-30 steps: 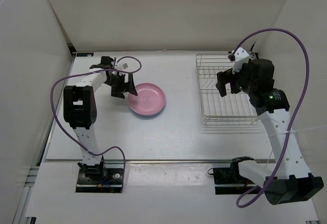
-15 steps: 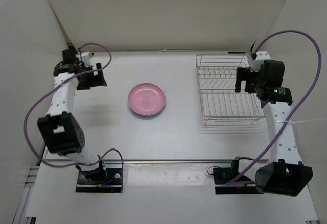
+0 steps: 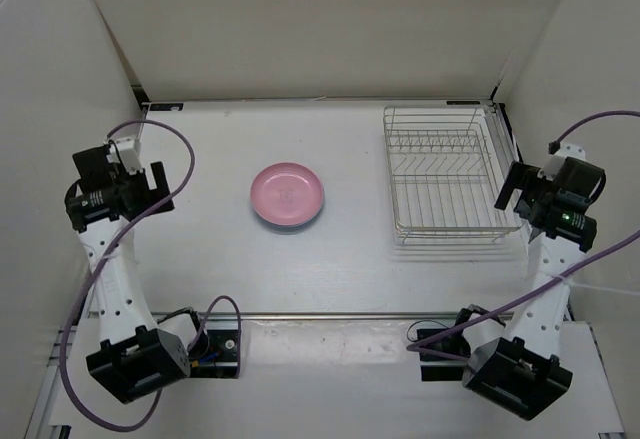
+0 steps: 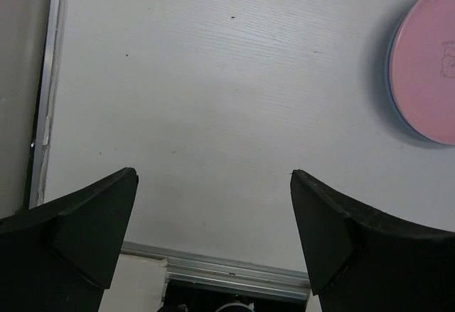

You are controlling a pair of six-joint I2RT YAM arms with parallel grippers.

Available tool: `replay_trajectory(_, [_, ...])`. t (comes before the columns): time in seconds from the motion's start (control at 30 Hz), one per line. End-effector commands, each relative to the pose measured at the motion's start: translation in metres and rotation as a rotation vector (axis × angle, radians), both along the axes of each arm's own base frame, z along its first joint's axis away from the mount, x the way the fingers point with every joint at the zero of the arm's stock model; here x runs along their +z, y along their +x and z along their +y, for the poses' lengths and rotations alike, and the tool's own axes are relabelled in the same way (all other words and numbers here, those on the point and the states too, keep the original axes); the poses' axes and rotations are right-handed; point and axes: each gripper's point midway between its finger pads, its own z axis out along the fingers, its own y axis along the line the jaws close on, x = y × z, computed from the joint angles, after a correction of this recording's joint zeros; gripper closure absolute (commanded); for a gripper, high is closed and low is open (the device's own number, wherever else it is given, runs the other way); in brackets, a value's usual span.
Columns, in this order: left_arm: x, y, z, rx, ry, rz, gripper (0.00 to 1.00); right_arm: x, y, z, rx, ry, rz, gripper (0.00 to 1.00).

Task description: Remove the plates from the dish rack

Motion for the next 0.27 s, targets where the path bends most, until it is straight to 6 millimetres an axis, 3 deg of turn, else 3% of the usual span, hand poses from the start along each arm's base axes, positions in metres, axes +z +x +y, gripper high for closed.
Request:
replay_trajectory(0.0, [0.007,-0.014,0.009,0.028,0.009,-0.020,0.00,0.012,-0.002,0.012,0.039,0.031,-0.039,0.00])
replay_trajectory(0.23, [0.010,-0.018,0.012,0.034,-0.024,-0.039,0.00,0.023,-0.008,0.019,0.050,0.047,-0.051,0.00])
